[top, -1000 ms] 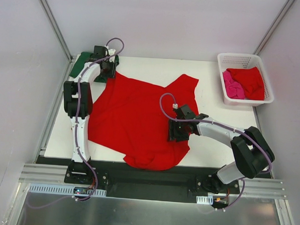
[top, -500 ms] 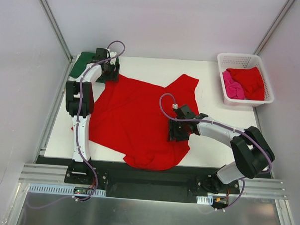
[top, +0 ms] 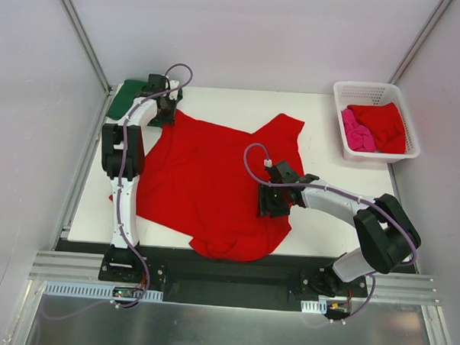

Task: Fold and stack the t-shirts
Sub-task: Flatten the tshirt out

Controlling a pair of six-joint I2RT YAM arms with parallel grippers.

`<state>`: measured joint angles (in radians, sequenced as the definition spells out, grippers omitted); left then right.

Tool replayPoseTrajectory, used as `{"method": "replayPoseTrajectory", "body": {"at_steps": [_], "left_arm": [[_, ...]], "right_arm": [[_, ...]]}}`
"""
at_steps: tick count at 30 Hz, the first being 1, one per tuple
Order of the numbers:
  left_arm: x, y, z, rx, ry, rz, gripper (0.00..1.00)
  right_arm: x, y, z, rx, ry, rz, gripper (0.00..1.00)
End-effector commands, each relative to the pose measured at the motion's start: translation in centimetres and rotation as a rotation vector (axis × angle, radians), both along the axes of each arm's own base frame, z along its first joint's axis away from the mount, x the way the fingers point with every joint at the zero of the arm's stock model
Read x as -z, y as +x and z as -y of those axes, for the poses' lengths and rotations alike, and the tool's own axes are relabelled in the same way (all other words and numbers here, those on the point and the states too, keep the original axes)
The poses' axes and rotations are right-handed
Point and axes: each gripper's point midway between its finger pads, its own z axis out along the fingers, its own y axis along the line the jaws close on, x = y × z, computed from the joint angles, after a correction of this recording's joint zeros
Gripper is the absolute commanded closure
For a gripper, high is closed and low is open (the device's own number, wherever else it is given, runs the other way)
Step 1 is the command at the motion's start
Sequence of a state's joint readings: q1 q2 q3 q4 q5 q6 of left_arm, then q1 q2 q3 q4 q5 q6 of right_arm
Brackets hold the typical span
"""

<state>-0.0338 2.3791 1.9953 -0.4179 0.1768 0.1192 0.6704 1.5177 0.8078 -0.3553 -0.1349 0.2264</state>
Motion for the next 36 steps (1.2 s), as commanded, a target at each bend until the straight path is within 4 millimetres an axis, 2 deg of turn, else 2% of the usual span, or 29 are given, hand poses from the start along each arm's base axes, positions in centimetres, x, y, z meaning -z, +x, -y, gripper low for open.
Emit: {"method": "replayPoseTrajectory", "body": {"at_steps": [1, 10, 11, 17, 19, 20, 21, 24, 25, 36], "left_arm": [[-0.4, 0.8, -0.5, -0.016, 0.038, 0.016, 1.0], [-0.8, 1.9, -1.0, -0.03, 0.068, 0.042, 1.0], [-0.9, 2.1, -1.0, -0.03, 0.072, 0.047, 1.0], [-1.1, 3.1, -0.9, -0.027, 0.084, 0.068, 0.93], [-0.7, 3.2, -0.7, -0.024, 0.087, 0.066, 0.78], [-0.8, 3.4, -0.7, -0.024, 0.09, 0.069, 0.67], [-0.8, 3.4, -0.7, -0.025, 0.098, 0.071, 0.62], [-0.8, 3.5, -0.6, -0.029, 0.1, 0.073, 0.27], [-0.9, 3.5, -0.6, -0.028, 0.099, 0.074, 0.01], [-0.5, 3.0, -0.5, -0.023, 0.101, 0.059, 0.01]], "right_arm": [[-0.3, -0.3, 1.1, -0.005, -0.053, 0.003, 0.46], [-0.3, -1.2, 3.6, 0.04, -0.16, -0.007, 0.46], [-0.4, -0.8, 4.4, 0.061, -0.196, 0.018, 0.46], [-0.5, -1.7, 6.5, 0.088, -0.281, 0.021, 0.46], [-0.4, -1.9, 7.1, 0.09, -0.305, 0.017, 0.46], [-0.4, -2.1, 7.4, 0.092, -0.315, 0.011, 0.46], [-0.5, -2.2, 7.5, 0.095, -0.318, 0.014, 0.46], [-0.4, -2.5, 8.2, 0.101, -0.34, 0.014, 0.46], [-0.5, -2.5, 8.3, 0.101, -0.344, 0.017, 0.46], [-0.6, -3.0, 8.3, 0.11, -0.333, 0.011, 0.46]]}}
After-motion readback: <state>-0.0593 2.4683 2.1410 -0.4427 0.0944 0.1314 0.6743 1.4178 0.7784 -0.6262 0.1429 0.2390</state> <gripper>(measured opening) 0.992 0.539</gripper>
